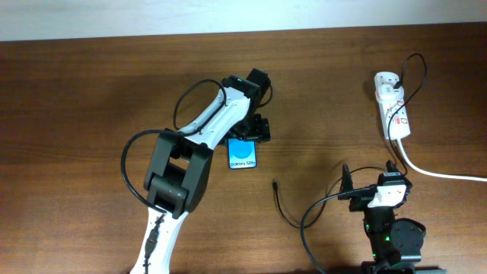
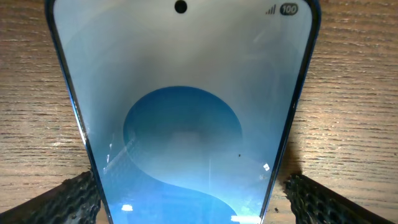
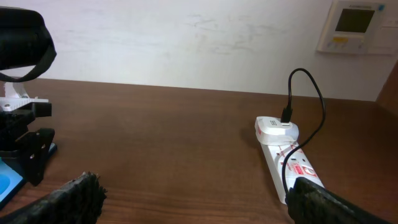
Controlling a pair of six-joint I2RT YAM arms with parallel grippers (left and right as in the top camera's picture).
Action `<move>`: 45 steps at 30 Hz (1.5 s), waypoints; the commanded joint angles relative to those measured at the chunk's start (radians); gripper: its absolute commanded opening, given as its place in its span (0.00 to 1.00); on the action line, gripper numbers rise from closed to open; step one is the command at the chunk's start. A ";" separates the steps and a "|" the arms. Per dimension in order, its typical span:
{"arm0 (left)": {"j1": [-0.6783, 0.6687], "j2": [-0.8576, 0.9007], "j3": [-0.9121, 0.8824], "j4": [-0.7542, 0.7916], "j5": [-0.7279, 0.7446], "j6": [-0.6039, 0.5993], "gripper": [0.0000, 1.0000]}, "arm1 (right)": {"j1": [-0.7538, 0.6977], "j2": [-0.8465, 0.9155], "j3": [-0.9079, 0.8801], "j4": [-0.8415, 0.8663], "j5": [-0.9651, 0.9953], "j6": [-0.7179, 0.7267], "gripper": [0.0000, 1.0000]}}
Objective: Plug charger to phone and switch on socket
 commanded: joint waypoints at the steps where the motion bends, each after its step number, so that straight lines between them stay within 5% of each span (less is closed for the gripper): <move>1: 0.005 0.054 -0.011 -0.011 -0.006 0.012 0.99 | 0.009 -0.007 -0.005 -0.005 0.005 0.000 0.99; 45: 0.026 0.054 -0.011 -0.023 0.001 0.012 0.99 | 0.009 -0.007 -0.005 -0.005 0.005 0.000 0.98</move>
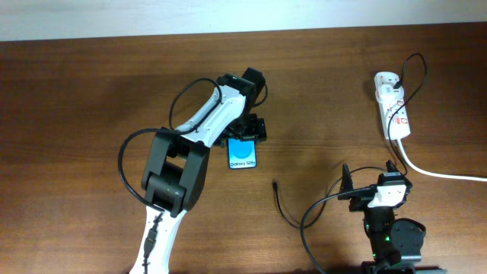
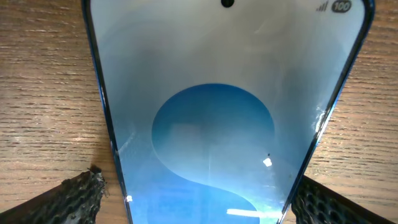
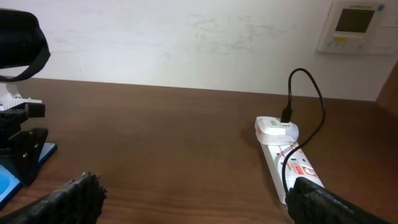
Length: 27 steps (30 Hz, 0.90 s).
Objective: Plug charger to phone and switch on socket
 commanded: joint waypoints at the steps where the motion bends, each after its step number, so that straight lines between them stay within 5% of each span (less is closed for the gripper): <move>1: -0.004 0.053 -0.011 0.006 -0.013 0.012 0.99 | 0.009 -0.007 -0.005 -0.005 0.005 0.000 0.98; 27: -0.012 0.053 -0.011 0.032 0.054 0.035 0.99 | 0.009 -0.007 -0.005 -0.005 0.005 0.000 0.98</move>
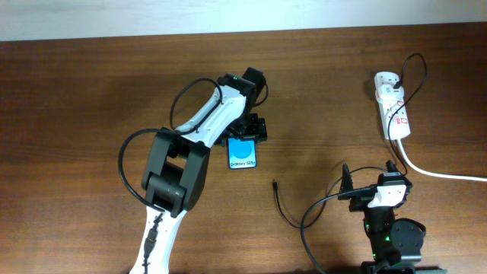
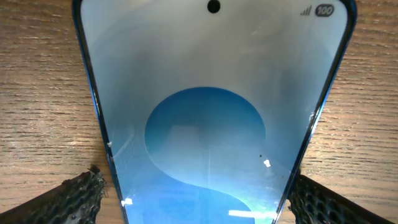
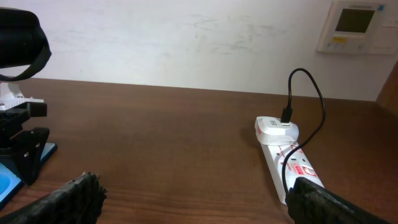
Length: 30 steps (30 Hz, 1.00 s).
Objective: Plug charger to phone and switch on socket
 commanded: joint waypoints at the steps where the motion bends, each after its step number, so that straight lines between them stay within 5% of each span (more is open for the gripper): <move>1: -0.006 0.053 -0.011 0.019 0.049 0.024 0.99 | 0.009 -0.007 -0.005 -0.005 0.005 0.000 0.98; 16: -0.006 0.053 -0.011 0.019 0.049 0.024 0.84 | 0.009 -0.007 -0.005 -0.005 0.005 0.000 0.98; 30: -0.006 0.052 0.002 0.014 0.049 0.024 0.85 | 0.009 -0.007 -0.005 -0.005 0.005 0.000 0.98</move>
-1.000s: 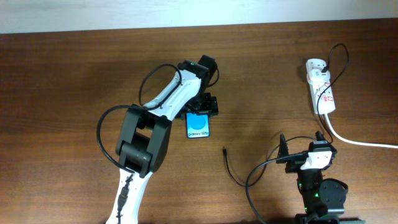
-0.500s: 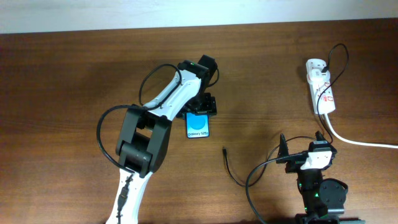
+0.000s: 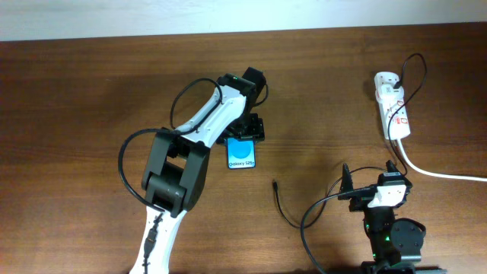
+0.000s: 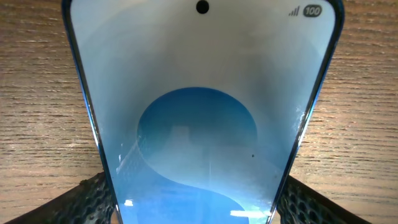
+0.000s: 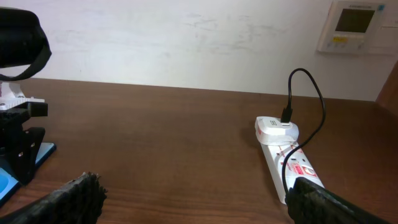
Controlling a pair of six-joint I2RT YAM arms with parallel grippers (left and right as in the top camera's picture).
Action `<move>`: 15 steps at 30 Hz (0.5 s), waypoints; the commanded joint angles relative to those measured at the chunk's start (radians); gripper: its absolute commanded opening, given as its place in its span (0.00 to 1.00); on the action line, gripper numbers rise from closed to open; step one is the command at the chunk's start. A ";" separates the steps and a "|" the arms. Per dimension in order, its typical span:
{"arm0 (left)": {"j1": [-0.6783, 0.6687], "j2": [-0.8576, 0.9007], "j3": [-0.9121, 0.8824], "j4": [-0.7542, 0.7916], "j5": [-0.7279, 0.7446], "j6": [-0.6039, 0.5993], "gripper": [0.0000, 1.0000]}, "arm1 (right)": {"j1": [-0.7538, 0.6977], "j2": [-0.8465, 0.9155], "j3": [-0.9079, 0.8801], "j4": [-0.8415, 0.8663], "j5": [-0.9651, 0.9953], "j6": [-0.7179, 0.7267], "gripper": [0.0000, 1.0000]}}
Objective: Plug charger to phone and switch on socket
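Note:
A blue-screened phone (image 3: 242, 154) lies flat on the brown table (image 3: 91, 91), filling the left wrist view (image 4: 199, 118). My left gripper (image 3: 245, 131) straddles its far end, and both black pads (image 4: 96, 199) press against the phone's side edges. The black charger cable (image 3: 285, 215) curls at the front, its loose plug tip (image 3: 274, 183) lying right of the phone. A white power strip (image 3: 396, 116) with a white adapter (image 3: 386, 80) plugged in sits far right. My right gripper (image 3: 370, 176) rests open near the front edge.
The strip's white mains lead (image 3: 441, 173) runs off the right edge. In the right wrist view the power strip (image 5: 292, 168) lies ahead on the right and the left arm (image 5: 22, 130) stands at the far left. A wall thermostat (image 5: 356, 25) hangs behind.
The left pads have closed in from a small gap to touch the phone's edges, and the phone sits a little further left in the wrist view. The right arm has not moved.
The left gripper straddled the phone's far end with its pads apart. The phone then sat off to the right between them, then nearer the middle. Now the pads rest against both edges. The right gripper, cable and power strip stayed put throughout.

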 commanded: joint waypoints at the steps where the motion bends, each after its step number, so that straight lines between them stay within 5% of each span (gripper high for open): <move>1: -0.006 0.052 0.005 0.010 0.048 0.013 0.85 | 0.009 -0.008 -0.005 -0.005 0.005 0.000 0.98; 15: -0.005 0.052 0.042 -0.017 0.047 0.013 0.84 | 0.009 -0.008 -0.005 -0.005 0.005 0.000 0.98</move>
